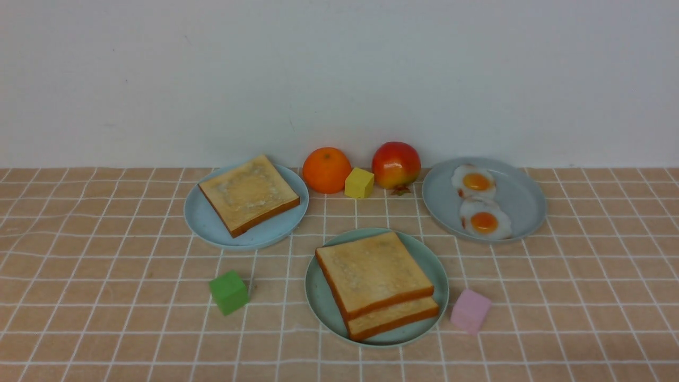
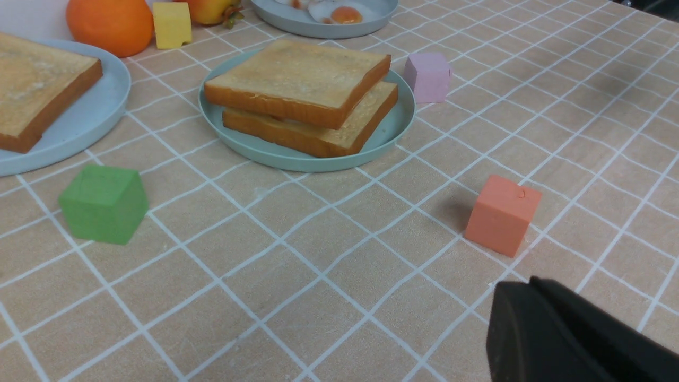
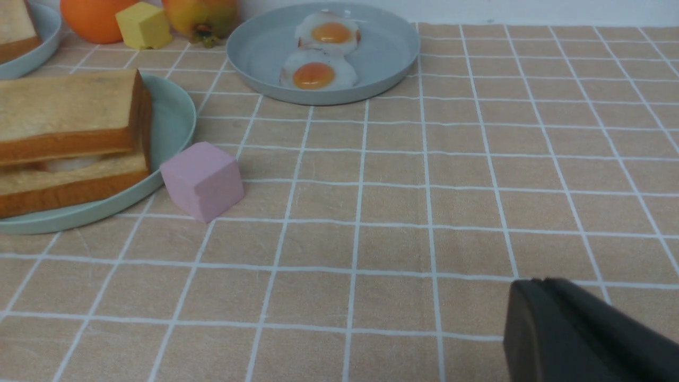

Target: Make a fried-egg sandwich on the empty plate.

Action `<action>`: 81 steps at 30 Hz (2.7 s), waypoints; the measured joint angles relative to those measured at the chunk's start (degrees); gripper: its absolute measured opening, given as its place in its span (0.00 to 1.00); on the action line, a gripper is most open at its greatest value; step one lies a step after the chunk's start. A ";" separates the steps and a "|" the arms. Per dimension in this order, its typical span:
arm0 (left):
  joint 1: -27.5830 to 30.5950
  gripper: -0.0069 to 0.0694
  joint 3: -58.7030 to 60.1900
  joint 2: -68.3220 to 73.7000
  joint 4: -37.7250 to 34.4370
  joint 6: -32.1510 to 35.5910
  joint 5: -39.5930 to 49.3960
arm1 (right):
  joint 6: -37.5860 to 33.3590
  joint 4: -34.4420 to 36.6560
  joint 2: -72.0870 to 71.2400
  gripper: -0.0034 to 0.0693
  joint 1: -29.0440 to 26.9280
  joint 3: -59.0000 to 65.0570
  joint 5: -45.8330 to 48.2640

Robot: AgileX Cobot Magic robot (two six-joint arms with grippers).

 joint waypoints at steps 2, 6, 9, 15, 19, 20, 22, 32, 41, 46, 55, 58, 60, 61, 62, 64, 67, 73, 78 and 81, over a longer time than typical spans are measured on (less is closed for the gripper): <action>0.00 0.11 0.00 0.00 0.00 0.00 0.00 | 0.00 0.00 0.00 0.04 0.00 0.00 0.00; 0.00 0.11 0.00 0.00 0.00 0.00 0.00 | 0.00 0.00 0.00 0.05 0.00 0.00 0.00; 0.00 0.11 0.00 0.00 0.00 0.00 0.00 | 0.00 0.00 0.00 0.05 0.00 0.00 0.00; 10.43 0.11 0.21 -3.76 -0.25 0.00 -5.29 | 0.00 0.00 0.00 0.05 0.00 0.00 0.00; 25.05 0.11 0.21 -10.50 -1.93 -1.82 -4.06 | 0.00 0.00 0.00 0.05 0.00 0.00 0.07; 25.80 0.11 0.21 -10.81 -1.93 -1.97 -3.77 | 0.00 0.00 0.00 0.05 0.00 0.00 0.07; 33.08 0.11 0.27 -12.35 -2.40 -3.85 0.65 | 0.00 0.00 0.00 0.05 0.00 0.00 0.07; 41.73 0.12 0.48 -12.59 -3.69 -7.49 16.08 | 0.00 0.00 0.00 0.07 0.00 0.00 0.07; 41.73 0.13 0.48 -12.59 -3.93 -7.55 16.15 | 0.00 0.00 0.00 0.08 0.00 0.00 0.07; 41.73 0.13 0.48 -12.59 -3.93 -7.60 16.15 | 0.00 0.00 0.00 0.09 0.00 0.00 0.07; 41.73 0.13 0.48 -12.59 -3.93 -7.65 16.15 | 0.00 0.00 0.00 0.10 0.00 0.00 0.07; 41.73 0.13 0.48 -12.59 -3.93 -7.66 16.15 | 0.33 0.00 0.00 0.10 0.00 0.00 0.07; 41.73 0.13 0.48 -12.59 -3.93 -7.66 16.15 | 0.00 0.00 0.00 0.11 0.00 0.00 0.07; 41.73 0.13 0.48 -12.59 -3.93 -7.66 16.15 | 0.00 0.00 0.00 0.11 0.00 0.00 0.07; 41.73 0.13 0.48 -12.59 -3.93 -7.66 16.15 | 0.00 0.00 0.00 0.11 0.00 0.00 0.07; 41.73 0.13 0.48 -12.59 -3.93 -7.66 16.15 | 0.00 0.00 0.00 0.11 0.00 0.00 0.07; 41.73 0.14 0.48 -12.59 -3.93 -7.66 16.15 | 0.00 0.00 0.00 0.11 0.00 0.00 0.07; 41.73 0.14 0.48 -12.59 -3.93 -7.66 16.16 | 0.00 0.00 0.00 0.12 0.00 0.00 0.07; 41.73 0.14 0.48 -12.59 -3.93 -7.66 16.16 | 0.33 0.00 0.00 0.13 0.00 0.00 0.07; 41.73 0.14 0.48 -12.59 -3.93 -7.66 16.16 | 0.33 0.00 0.00 0.13 0.00 0.00 0.07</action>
